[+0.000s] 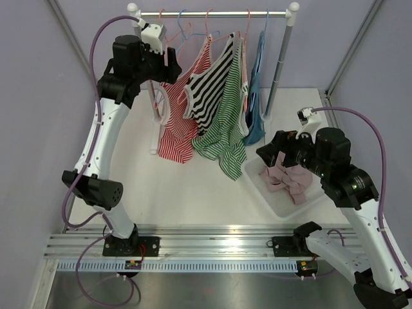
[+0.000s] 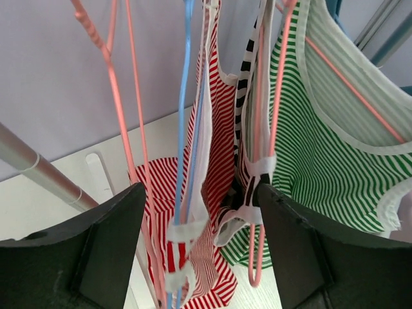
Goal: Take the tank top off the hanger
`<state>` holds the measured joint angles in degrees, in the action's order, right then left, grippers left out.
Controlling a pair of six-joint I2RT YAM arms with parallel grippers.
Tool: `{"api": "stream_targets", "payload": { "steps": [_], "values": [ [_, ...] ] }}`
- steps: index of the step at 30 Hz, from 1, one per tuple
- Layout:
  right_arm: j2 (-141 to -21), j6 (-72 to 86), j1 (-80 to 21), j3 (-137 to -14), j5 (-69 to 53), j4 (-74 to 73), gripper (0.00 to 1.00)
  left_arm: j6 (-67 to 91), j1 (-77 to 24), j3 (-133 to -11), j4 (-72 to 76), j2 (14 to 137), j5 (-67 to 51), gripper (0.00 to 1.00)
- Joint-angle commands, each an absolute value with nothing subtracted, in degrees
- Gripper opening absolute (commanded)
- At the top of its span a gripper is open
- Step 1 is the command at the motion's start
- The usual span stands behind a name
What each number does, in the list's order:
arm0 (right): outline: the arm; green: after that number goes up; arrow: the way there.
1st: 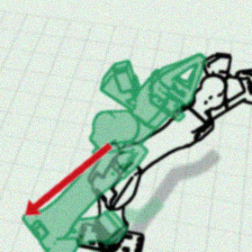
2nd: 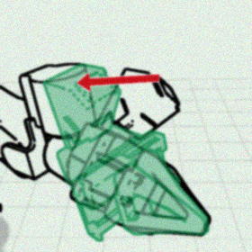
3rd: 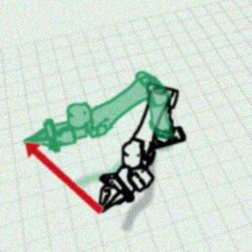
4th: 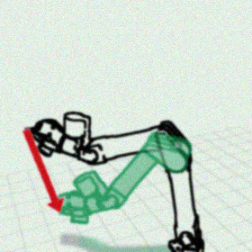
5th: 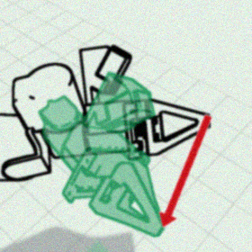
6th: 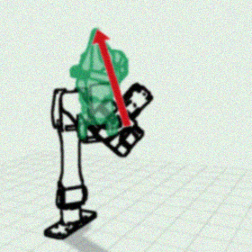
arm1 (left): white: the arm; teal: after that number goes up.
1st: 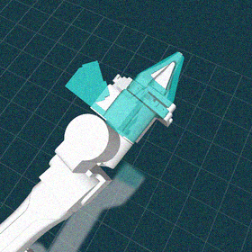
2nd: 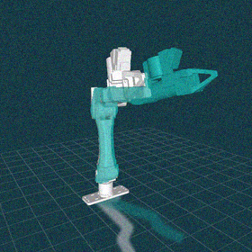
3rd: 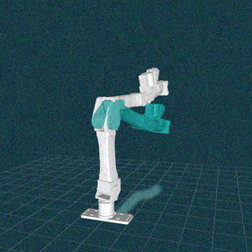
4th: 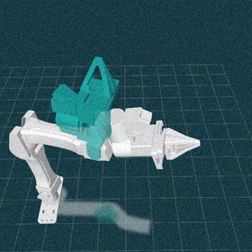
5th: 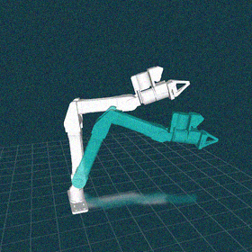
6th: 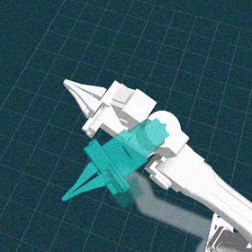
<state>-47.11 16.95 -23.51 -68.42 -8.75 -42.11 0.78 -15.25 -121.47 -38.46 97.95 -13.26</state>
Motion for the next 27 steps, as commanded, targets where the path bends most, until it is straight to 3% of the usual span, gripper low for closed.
{"api": "stream_targets", "payload": {
  "steps": [1,7,11,15,19,21,27],
  "values": [
    [-45.0,15.8,-23.4,-67.9,-16.0,-38.9,0.95,-1.8,-15.4,-126.5,-35.4,100.7,-11.7,0.7],
    [-44.0,15.9,-23.3,-67.1,-17.4,-38.1,0.94,-1.9,-15.8,-130.7,-36.6,105.0,-12.3,0.54],
    [-44.7,16.0,-23.4,-66.5,-17.9,-37.6,0.92,-2.0,-16.3,-131.9,-36.5,105.6,-11.6,0.31],
    [-44.7,16.3,-23.3,-66.5,-18.8,-37.2,0.92,-1.8,-16.5,-133.2,-36.6,106.0,-11.5,0.18],
    [-44.2,16.4,-23.3,-67.0,-19.4,-37.0,0.92,-1.8,-16.5,-133.6,-36.8,106.5,-11.4,0.19],
    [-43.6,16.4,-23.3,-67.1,-19.9,-36.9,0.92,-1.8,-16.6,-133.7,-37.1,107.3,-11.5,0.27],
    [-42.6,16.2,-23.3,-67.5,-19.7,-37.6,0.92,-1.9,-16.7,-135.1,-37.9,109.2,-11.1,0.29]
  ]
}}
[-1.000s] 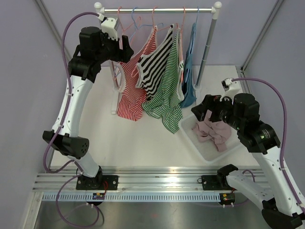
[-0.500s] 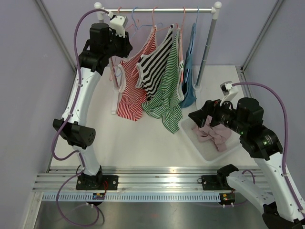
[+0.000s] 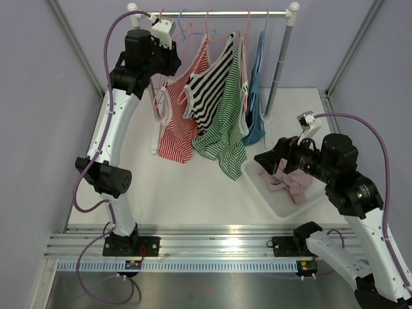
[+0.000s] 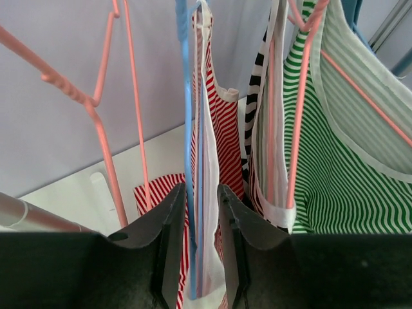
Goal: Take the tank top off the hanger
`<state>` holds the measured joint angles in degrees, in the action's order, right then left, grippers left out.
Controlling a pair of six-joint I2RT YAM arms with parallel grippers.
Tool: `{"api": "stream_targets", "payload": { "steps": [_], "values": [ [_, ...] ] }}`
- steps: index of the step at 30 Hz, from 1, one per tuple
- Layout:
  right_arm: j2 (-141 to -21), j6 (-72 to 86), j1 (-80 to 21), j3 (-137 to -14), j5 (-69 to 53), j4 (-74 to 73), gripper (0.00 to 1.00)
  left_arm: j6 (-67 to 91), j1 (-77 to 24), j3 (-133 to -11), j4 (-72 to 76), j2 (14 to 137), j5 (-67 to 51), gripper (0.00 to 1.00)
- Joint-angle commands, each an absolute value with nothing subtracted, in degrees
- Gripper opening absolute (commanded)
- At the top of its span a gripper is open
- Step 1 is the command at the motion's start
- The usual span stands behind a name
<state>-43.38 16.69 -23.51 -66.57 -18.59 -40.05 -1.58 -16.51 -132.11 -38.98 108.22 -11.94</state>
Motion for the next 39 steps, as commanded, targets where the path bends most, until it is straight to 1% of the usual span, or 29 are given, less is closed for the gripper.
{"api": "stream_targets", "payload": {
  "steps": [1,2,5,7,9,11,17,23,29,32,36,38,39],
  "values": [
    [-42.5,16.2,-23.3,-67.6,-19.6,-37.7,0.92,-1.9,-16.7,-135.2,-38.0,109.5,-11.2,0.24],
    [-42.4,16.1,-23.3,-67.6,-19.5,-37.8,0.92,-1.8,-16.8,-135.5,-38.0,109.6,-11.2,0.18],
    [-42.1,16.1,-23.4,-67.6,-19.5,-37.7,0.92,-1.8,-17.0,-136.1,-38.5,110.0,-10.8,0.19],
    [-42.0,16.3,-23.3,-67.7,-19.8,-37.5,0.92,-1.8,-17.1,-136.1,-38.7,110.0,-10.7,0.17],
    [-41.8,16.4,-23.3,-67.6,-20.0,-37.4,0.92,-1.7,-17.1,-136.4,-38.9,109.9,-10.9,0.12],
    [-41.5,16.4,-23.3,-67.6,-20.0,-37.2,0.92,-1.3,-17.4,-136.8,-39.1,109.5,-10.5,0.0],
    [-41.3,16.8,-23.3,-67.9,-20.8,-36.5,0.92,-1.0,-20.1,-138.5,-37.8,106.3,-6.2,0.0],
    [-40.8,17.1,-23.4,-68.3,-21.5,-36.4,0.92,-0.4,-20.6,-141.3,-38.8,103.7,-1.6,0.0],
    [-41.1,17.1,-23.3,-69.4,-21.7,-36.6,0.93,-0.3,-20.6,-137.4,-40.0,97.7,-0.2,0.0],
    [-41.4,17.4,-23.3,-69.5,-22.0,-35.9,1.0,1.9,-20.6,-136.5,-43.6,94.8,1.8,0.0],
    [-42.1,19.1,-23.4,-69.1,-22.2,-34.1,1.0,4.1,-20.6,-132.9,-47.0,89.0,3.2,0.0],
    [-41.7,23.4,-23.4,-67.2,-19.4,-33.0,0.99,5.6,-20.6,-130.4,-49.7,84.2,3.3,0.0],
    [-41.1,23.6,-23.4,-65.8,-19.2,-29.1,0.99,6.3,-20.6,-126.4,-50.4,82.3,3.5,0.0]
  ]
}}
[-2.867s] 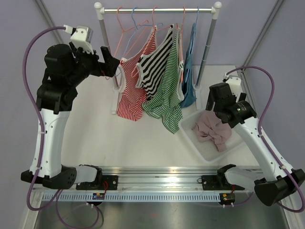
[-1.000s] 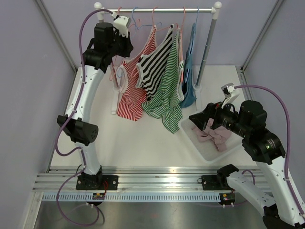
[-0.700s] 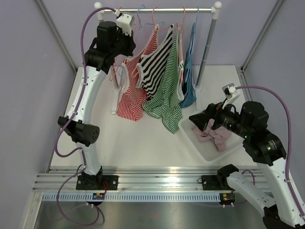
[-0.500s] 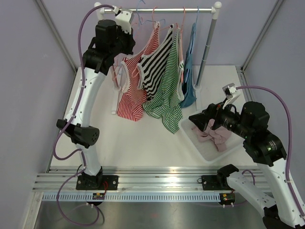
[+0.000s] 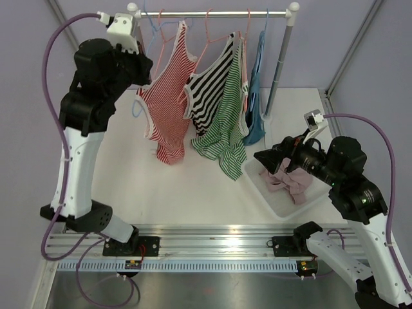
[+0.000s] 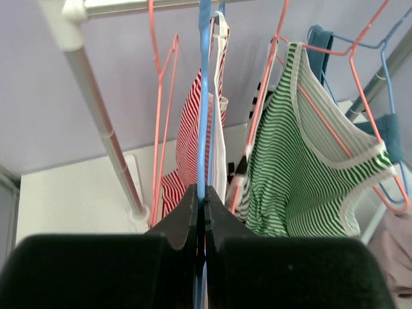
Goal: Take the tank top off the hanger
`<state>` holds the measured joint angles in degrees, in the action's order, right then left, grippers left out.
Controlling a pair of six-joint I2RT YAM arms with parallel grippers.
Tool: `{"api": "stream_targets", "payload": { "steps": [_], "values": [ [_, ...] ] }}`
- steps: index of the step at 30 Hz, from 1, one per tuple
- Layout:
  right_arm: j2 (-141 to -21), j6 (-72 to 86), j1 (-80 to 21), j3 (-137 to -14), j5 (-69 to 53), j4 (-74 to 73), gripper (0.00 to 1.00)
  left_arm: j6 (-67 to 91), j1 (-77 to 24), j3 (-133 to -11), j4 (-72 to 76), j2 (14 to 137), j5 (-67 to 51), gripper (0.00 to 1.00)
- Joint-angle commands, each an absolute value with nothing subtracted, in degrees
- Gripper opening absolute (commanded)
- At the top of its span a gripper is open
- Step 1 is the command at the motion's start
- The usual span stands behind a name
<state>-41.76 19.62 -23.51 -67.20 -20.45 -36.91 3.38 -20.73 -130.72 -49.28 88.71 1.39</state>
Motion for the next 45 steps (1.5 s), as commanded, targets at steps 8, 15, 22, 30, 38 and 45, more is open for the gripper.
{"api": "stream_targets", "payload": {
  "steps": [8,15,22,30,38,45],
  "values": [
    [-41.7,30.7,-23.4,-59.2,-32.3,-17.2,0.99,13.4,-20.7,-95.8,-50.5,54.7,0.4,0.0],
    [-48.9,39.3,-27.6,-51.8,-38.4,-1.5,0.99,13.2,-20.7,-79.2,-52.3,36.5,-10.7,0.0],
    [-57.2,33.0,-48.4,-53.3,-8.5,2.2,0.99,11.5,-20.7,-71.2,-55.5,26.5,-22.4,0.0],
    [-70.6,26.6,-55.6,-62.1,4.6,6.1,0.88,12.4,-20.7,-66.8,-54.5,25.2,-27.2,0.0],
    [-75.4,22.9,-56.3,-66.0,11.6,2.8,0.53,12.6,-20.7,-66.4,-53.6,24.9,-26.5,0.0],
    [-75.5,21.6,-56.3,-66.0,13.0,1.1,0.01,11.6,-20.7,-67.0,-54.7,24.8,-23.1,0.0]
  ]
}}
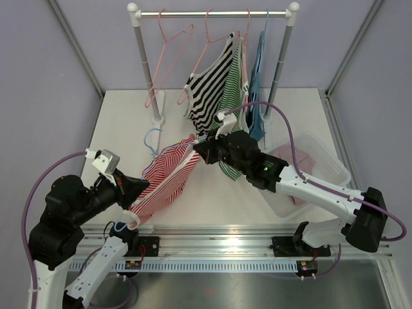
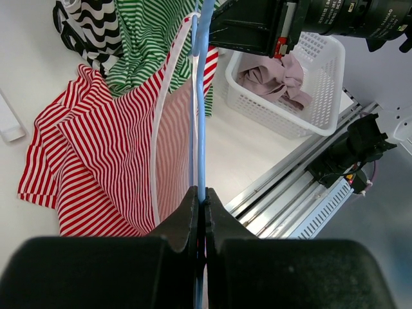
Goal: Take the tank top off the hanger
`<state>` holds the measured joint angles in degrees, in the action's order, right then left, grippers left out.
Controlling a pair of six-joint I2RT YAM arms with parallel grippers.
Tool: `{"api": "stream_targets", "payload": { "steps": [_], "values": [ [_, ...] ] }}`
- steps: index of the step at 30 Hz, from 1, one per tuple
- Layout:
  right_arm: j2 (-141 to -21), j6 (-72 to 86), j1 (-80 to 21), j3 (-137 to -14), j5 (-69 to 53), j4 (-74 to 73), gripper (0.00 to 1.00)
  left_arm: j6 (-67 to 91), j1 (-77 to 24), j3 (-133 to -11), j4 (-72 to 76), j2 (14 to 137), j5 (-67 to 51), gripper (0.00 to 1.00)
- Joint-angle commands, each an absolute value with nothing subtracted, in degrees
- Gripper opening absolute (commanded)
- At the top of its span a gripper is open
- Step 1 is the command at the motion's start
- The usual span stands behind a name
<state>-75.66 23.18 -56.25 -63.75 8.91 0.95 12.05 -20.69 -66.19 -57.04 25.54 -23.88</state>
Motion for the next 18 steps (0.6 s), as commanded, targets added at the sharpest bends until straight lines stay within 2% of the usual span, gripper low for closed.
{"api": "stream_targets", "payload": {
  "steps": [1,5,8,10,18],
  "values": [
    [-75.2,21.6,-56.3,-65.7,13.4,0.6,0.0,11.4,-20.7,-67.1,-54.9,25.0,-21.7,0.0],
    [-72.4,20.8,-56.3,-64.5,17.7,-2.6,0.0,10.6,-20.7,-67.5,-56.6,25.6,-18.9,0.0],
    [-72.5,19.6,-55.6,-67.4,27.7,-8.9,0.0,10.6,-20.7,-67.1,-56.1,25.0,-21.2,0.0],
    [-74.0,18.4,-53.2,-69.1,29.9,-13.1,0.0,10.5,-20.7,-67.1,-55.9,24.6,-23.2,0.0],
    [-76.1,19.2,-46.0,-73.2,22.2,-19.7,0.0,10.5,-20.7,-68.6,-54.2,22.4,-24.8,0.0]
  ]
}}
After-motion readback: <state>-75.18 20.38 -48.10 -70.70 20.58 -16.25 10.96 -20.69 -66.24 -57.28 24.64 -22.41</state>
